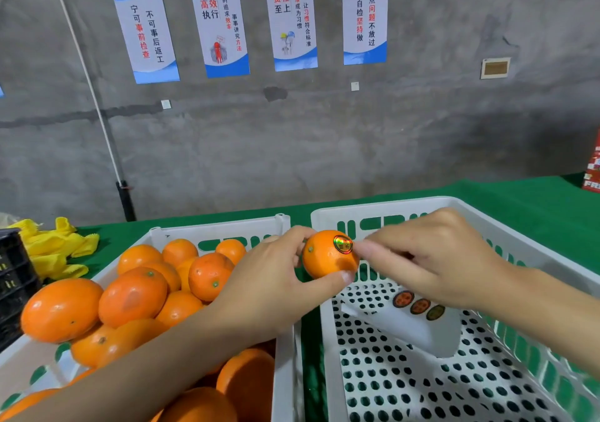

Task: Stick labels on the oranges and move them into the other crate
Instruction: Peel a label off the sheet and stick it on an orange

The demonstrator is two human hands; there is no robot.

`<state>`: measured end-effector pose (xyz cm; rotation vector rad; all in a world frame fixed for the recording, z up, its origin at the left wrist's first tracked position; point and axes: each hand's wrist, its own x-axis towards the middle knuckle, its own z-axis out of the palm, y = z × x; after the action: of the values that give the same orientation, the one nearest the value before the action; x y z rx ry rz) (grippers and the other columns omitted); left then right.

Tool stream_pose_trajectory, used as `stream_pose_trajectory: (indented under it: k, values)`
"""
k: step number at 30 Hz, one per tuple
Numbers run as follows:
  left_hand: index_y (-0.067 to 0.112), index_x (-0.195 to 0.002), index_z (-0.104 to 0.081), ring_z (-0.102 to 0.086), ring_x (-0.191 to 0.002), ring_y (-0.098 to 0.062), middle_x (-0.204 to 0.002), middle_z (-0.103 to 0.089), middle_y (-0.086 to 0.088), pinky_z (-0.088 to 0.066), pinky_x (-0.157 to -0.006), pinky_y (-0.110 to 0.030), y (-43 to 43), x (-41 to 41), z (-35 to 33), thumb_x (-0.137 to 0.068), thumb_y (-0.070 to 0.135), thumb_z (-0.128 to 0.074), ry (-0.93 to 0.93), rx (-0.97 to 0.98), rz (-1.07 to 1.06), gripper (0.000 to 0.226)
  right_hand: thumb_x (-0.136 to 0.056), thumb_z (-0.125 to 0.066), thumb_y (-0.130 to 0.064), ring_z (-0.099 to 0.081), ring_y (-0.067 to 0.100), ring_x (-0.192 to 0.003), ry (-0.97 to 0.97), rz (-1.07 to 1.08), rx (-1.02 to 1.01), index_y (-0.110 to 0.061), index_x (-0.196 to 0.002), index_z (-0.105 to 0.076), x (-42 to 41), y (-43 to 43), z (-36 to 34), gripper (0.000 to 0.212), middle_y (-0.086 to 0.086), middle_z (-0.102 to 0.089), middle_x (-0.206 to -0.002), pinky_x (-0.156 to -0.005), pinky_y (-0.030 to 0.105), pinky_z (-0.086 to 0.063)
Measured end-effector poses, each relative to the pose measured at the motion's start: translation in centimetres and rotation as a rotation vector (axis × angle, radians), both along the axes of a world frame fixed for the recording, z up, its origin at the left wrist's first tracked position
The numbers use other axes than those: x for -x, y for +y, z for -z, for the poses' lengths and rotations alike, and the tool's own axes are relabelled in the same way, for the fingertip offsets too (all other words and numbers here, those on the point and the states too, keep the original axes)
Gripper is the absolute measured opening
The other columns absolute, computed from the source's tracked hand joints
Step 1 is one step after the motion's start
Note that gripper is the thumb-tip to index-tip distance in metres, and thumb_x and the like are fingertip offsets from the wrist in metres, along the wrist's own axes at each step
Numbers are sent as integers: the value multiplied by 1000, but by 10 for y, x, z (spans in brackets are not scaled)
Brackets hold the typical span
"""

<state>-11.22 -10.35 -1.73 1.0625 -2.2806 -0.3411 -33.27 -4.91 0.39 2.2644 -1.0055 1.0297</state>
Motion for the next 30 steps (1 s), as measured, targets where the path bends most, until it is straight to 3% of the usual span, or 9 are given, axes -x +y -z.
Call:
stream_pose_trajectory:
  k: [3,6,11,13,16,22,24,27,30]
  values:
    - [60,-119,-48,-54,-110,3,-113,-59,26,-49,-95,-32,1,0,1,-60,86,-61,-74,-81,76,66,-102,-32,-48,-46,8,-41,-278,66,-41,-15,-63,-69,4,-2,-7,62,-10,-44,-42,-45,19,-26]
    - [75,-115,-39,-41,-115,9,-114,-50,32,-39,-98,-23,5,5,1,-60,87,-62,-256,-101,184,61,-102,-26,-54,-51,3,-49,-346,216,-167,-21,-64,-68,9,-6,-4,65,-26,-51,-49,-49,25,-26]
    - [52,-136,-48,-39,-120,17,-126,-54,37,-34,-106,-21,5,5,-6,-74,84,-56,-399,-124,279,70,-96,-21,-59,-52,5,-52,-323,290,-429,-19,-63,-67,8,-8,-6,69,-25,-53,-49,-63,35,-44]
    - [48,-135,-52,-43,-122,16,-130,-54,35,-39,-108,-23,7,4,-6,-76,86,-46,-339,-132,276,70,-97,-24,-58,-51,1,-51,-344,233,-488,-20,-62,-66,6,-7,-5,68,-23,-52,-46,-59,32,-38]
    - [44,-128,-61,-50,-119,16,-125,-59,34,-41,-105,-22,16,11,-8,-83,76,-53,-149,-308,367,56,-98,-25,-58,-52,-1,-52,-321,194,-486,-21,-61,-67,-1,-5,-2,67,-24,-52,-45,-57,27,-34]
    - [7,-104,-73,-70,-98,-24,-102,-75,-9,-53,-95,-45,22,26,-6,-95,34,-66,18,-408,479,30,-100,-35,-58,-51,4,-48,-604,150,-431,-20,-57,-63,-20,-14,5,63,-14,-53,-44,-58,31,-43]
    - [8,-100,-76,-73,-91,-22,-96,-77,-13,-59,-88,-38,20,23,-4,-94,30,-69,141,-470,453,24,-100,-34,-56,-54,3,-61,-556,186,-301,-20,-67,-63,-24,-13,7,58,-17,-58,-57,-62,33,-43]
    - [10,-90,-78,-76,-83,-24,-87,-78,-11,-61,-74,-35,16,20,-4,-93,26,-70,319,-498,345,19,-98,-42,-41,-52,14,-92,-412,213,-6,-20,-92,-68,-20,-11,5,33,-9,-59,-92,-82,37,-43]
    - [4,-87,-77,-72,-78,-23,-85,-76,-18,-59,-69,-40,11,19,-3,-97,22,-63,454,-436,269,25,-92,-58,-26,-51,20,-95,-349,157,38,-16,-95,-72,-18,-8,9,17,-3,-59,-97,-83,42,-43]
